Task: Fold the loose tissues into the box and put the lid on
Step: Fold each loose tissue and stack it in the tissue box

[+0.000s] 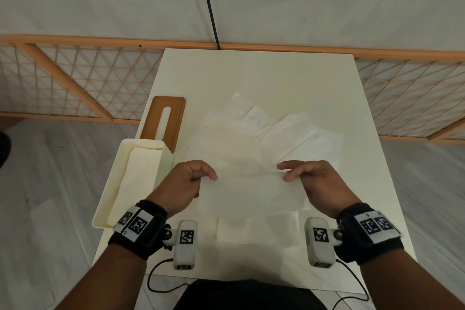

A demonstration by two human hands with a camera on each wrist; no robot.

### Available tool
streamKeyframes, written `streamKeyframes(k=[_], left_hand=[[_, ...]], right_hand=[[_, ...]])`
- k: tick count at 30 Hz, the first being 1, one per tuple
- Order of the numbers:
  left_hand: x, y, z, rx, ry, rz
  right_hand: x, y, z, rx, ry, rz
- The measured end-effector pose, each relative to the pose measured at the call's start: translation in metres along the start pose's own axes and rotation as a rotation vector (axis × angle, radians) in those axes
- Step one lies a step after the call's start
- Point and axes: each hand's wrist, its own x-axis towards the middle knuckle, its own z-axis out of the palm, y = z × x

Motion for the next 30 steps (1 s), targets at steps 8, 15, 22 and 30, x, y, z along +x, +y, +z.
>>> streamKeyframes(k=[8,15,22,30], left_hand=[[0.001,-0.005,-0.002,-0.377,-0.029,-0.055],[0.003,-0.022,0.008,0.141,0.087,-0.048],[-0.006,-0.051,0.031,0.230,0.051,-0.232],[0.002,-0.101,0.055,0.704,0.104,-0.129]], right_hand=[[-0.002,-0.004,-0.006,0.271,-0.183,0.141],[-0.002,0.007,0.004,-0.068,-0.059,0.238],[-0.015,0.031,-0.009,-0.213,0.088,0.321],[-0.014,0.086,-0.006,-0.840,0.263,0.125]])
